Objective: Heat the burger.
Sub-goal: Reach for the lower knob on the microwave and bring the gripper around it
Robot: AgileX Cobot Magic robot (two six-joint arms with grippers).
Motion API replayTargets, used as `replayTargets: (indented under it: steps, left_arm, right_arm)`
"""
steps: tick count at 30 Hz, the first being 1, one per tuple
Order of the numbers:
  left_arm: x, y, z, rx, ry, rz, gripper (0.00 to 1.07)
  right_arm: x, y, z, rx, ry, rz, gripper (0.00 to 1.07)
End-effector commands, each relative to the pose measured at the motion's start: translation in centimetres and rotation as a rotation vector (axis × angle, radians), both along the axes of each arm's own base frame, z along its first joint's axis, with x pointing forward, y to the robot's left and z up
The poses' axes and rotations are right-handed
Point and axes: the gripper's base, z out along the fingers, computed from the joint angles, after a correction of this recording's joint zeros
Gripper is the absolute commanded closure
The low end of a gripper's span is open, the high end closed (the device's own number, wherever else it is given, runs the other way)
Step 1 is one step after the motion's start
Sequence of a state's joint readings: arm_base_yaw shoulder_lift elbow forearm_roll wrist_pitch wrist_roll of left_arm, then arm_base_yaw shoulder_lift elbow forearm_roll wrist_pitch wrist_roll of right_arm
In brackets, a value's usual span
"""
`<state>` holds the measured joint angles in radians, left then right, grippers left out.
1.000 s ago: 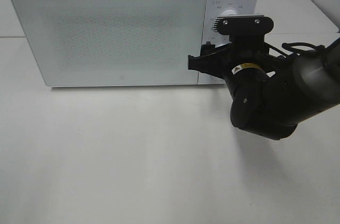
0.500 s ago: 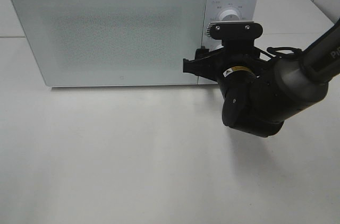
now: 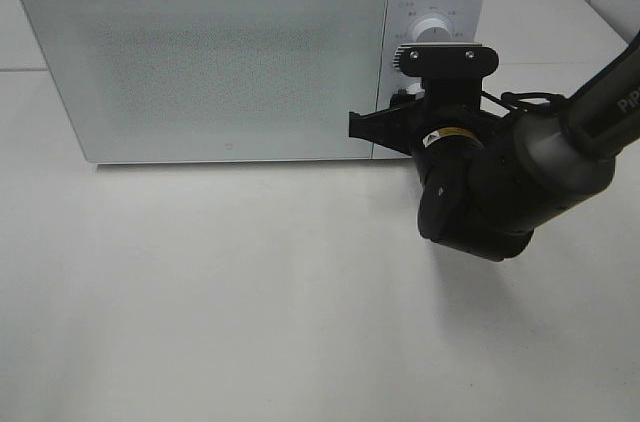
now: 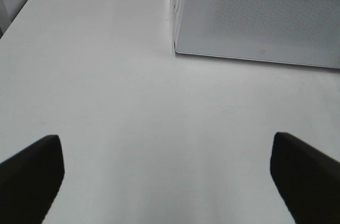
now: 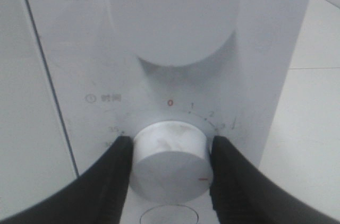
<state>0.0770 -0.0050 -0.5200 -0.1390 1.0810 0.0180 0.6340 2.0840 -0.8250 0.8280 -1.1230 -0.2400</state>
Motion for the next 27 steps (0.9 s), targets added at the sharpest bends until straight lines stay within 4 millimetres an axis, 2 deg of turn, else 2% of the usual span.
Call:
replayTargets:
  steps: [1,2,9,14,15,17,18,20,21,22,23,24,25,26,27]
  left_arm:
    - [-0.2,-0.1,0.0,-0.007,-0.026,0.002,0.09]
    - [-0.2,-0.1,0.0,-0.007,-0.026,0.002,0.09]
    - [-0.2,-0.1,0.0,-0.007,-0.026,0.002,0.09]
    - [-0.2,-0.1,0.0,-0.007,-0.026,0.002,0.09]
    - [-0.2,-0.1,0.0,-0.007,-0.026,0.002,0.09]
    - [-0.2,-0.1,0.0,-0.007,-0.026,0.002,0.09]
    - [-0.2,-0.1,0.0,-0.007,-0.026,0.002,0.09]
    - [-0.2,-0.1,0.0,-0.007,-0.026,0.002,0.09]
    - [-0.2,-0.1,0.0,-0.007,-0.026,0.002,0.09]
    - [-0.2,-0.1,0.0,-0.007,-0.026,0.002,0.09]
    - [-0.2,-0.1,0.0,-0.007,-0.026,0.002,0.09]
    - [-0.2,-0.1,0.0,-0.007,-0.026,0.002,0.09]
    - [-0.2,-0.1,0.0,-0.007,-0.026,0.002,0.09]
    - [-0.2,-0.1,0.0,-0.007,-0.026,0.002,0.09]
    - [-0.2,-0.1,0.0,-0.007,-0.026,0.002,0.09]
  right_arm:
    - [0.3,0.2,0.4,0.0,-0.03,0.015,0.99]
    - [0.3,0.2,0.4,0.014,-0.035,0.018,1.07]
    - [0.4,0.3,0.9,0.044,-0.083,0.025,1.07]
    - [0.4,0.4,1.0,0.185,-0.101,0.008,1.07]
    - [0.4,0.5,1.0,0.278,-0.104,-0.002,1.07]
    - [0.4,0.6,1.0,0.332,-0.108,-0.001,1.07]
    - [0.4,0.9,1.1,0.44,-0.112,0.009,1.07]
    - [0.4,1.1,1.1,0.486,-0.114,0.022,1.07]
    - [0.4,1.4,1.2,0.626,-0.118,0.026,1.07]
    - [0.4,1.4,1.2,0.626,-0.118,0.026,1.07]
    - [0.4,1.7,1.3,0.759,-0.11,0.026,1.07]
    - [0.4,1.7,1.3,0.829,-0.103,0.02,1.07]
    - [0.4,1.7,1.3,0.829,-0.103,0.02,1.07]
    - [0.4,1.9,1.3,0.963,-0.088,0.002,1.07]
    - [0.4,1.9,1.2,1.015,-0.081,-0.011,1.07]
